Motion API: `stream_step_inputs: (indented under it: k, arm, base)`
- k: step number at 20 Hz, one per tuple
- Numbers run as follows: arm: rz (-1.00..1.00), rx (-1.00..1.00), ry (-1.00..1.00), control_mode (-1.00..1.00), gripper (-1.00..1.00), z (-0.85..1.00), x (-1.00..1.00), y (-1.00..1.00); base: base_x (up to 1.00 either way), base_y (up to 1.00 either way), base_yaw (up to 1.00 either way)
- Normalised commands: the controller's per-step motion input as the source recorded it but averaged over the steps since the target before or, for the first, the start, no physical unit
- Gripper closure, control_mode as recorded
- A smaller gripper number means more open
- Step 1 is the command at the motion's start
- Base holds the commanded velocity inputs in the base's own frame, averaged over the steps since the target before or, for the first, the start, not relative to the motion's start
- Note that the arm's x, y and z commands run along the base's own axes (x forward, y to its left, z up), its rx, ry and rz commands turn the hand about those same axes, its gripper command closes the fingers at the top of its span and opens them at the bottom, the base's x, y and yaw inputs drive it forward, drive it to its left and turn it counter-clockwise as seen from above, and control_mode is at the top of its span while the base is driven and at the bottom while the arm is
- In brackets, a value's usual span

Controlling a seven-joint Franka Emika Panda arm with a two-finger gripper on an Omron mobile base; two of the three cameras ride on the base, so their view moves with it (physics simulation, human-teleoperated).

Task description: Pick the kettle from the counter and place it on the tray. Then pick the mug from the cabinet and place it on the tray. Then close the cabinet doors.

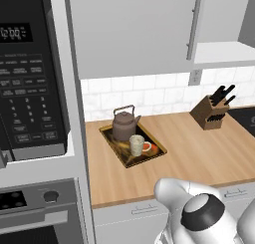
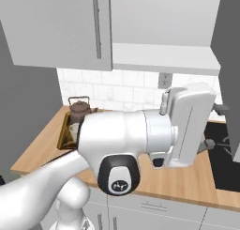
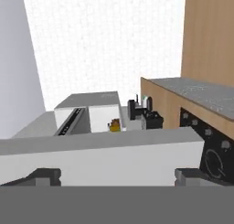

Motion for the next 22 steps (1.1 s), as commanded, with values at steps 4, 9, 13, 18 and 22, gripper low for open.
stream_step_inputs:
  k: [4,9,13,18,22]
  arm:
    - [-0.04,-0.11,0.00,-1.00,-1.00,0.05,-0.68,-0.06]
    - [-0.02,-0.10,0.00,-1.00,-1.00,0.07,-0.56,-0.13]
    - [0.00,0.00,0.00,-1.00,-1.00,0.12,-0.50,-0.22]
    - [0.04,0.00,0.01,-1.00,-1.00,0.17,-0.19,-0.28]
    - [0.20,0.01,0.13,-1.00,-1.00,0.08,0.00,-0.27]
  base:
    - [0.00,0.00,0.00]
    - [0.00,0.00,0.00]
    - [0.00,0.00,0.00]
    - [0.00,0.00,0.00]
    - [0.00,0.00,0.00]
